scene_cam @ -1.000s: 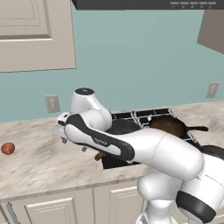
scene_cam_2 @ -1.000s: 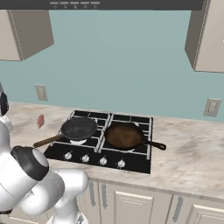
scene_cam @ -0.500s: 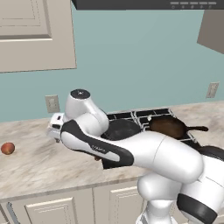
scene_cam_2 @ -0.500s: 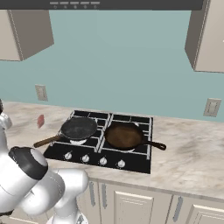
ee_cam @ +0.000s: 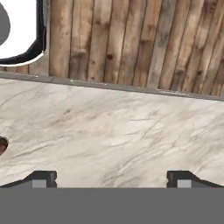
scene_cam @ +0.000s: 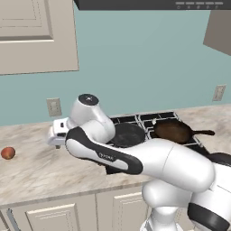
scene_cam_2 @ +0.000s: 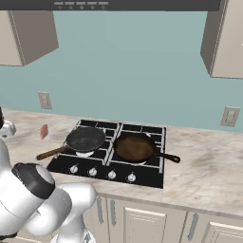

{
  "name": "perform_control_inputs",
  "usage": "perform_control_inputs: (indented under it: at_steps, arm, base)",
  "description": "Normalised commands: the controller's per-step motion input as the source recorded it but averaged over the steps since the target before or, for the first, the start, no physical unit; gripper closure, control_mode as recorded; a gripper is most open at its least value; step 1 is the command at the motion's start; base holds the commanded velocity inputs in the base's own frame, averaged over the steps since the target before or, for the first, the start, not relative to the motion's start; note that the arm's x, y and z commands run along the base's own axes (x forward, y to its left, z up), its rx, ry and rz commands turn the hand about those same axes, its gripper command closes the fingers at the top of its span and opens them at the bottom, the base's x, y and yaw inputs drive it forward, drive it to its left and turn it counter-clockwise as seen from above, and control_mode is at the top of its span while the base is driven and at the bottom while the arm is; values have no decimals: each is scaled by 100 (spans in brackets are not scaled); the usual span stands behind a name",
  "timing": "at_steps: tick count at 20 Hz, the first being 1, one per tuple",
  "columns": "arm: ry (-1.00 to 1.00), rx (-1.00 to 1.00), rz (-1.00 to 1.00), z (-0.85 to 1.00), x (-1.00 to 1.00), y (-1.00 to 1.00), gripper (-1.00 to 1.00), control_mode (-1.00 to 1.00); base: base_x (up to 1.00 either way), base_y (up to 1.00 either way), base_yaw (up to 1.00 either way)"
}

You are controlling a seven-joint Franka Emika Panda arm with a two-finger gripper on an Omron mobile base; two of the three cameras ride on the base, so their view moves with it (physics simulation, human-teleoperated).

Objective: Place both pans onto different burners. Then place the onion and the steak on different pans.

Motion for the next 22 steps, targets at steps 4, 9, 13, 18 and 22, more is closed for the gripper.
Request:
perform_control_inputs:
  at_steps: [4, 9, 13, 18, 22]
  arm:
    - [-10, 0, 37, 0, 16, 0, -100, -100]
    - [-11, 0, 39, 0, 18, 0, -100, -100]
    - [-11, 0, 41, 0, 19, 0, -100, -100]
    - [-14, 0, 40, 0, 18, 0, -100, -100]
    - [-13, -1, 39, 0, 15, 2, -100, -100]
  base:
    - [0, 0, 0]
    - [0, 0, 0]
    - [0, 0, 0]
    - [0, 0, 0]
    - [0, 0, 0]
